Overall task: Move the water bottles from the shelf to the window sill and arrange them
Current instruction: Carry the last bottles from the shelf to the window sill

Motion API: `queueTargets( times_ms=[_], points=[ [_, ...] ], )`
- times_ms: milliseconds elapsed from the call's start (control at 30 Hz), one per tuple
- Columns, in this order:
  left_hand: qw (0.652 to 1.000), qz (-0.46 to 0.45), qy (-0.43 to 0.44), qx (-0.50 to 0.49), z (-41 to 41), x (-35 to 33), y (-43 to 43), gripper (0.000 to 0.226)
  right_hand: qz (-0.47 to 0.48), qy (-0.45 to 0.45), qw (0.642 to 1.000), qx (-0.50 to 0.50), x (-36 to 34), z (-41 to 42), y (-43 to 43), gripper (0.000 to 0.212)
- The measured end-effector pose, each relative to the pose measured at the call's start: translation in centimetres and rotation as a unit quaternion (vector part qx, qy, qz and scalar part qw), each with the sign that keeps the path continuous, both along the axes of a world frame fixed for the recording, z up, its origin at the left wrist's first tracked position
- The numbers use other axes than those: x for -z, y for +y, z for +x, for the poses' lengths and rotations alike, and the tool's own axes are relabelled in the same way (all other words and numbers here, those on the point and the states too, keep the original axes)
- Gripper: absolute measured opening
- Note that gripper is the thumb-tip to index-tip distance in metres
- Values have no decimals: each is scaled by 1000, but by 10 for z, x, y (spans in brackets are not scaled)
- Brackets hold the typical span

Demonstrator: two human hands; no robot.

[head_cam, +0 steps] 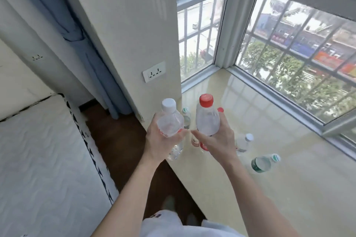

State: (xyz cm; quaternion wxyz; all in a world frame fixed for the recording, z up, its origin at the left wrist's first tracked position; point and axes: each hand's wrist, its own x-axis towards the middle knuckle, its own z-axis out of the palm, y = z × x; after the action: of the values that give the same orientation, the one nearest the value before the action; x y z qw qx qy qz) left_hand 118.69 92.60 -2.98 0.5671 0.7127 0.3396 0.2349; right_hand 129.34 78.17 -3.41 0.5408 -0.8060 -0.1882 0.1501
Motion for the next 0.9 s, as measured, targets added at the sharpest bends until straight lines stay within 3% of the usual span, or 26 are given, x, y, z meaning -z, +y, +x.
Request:
queueTargets(
  times_ms=[367,500,733,900],
  points=[
    [965,-37,46,255,90,24,-18,49,-4,61,956,286,9,15,-66,54],
    [938,-66,63,335,102,43,-37,59,1,77,927,368,28,-2,-87,55],
    [905,-80,116,402,102,96,-77,53,-24,84,900,427,92,-31,-113,58],
    [906,-87,132,393,108,154,-89,56,-40,71,885,458,155,-39,-122,69]
  ],
)
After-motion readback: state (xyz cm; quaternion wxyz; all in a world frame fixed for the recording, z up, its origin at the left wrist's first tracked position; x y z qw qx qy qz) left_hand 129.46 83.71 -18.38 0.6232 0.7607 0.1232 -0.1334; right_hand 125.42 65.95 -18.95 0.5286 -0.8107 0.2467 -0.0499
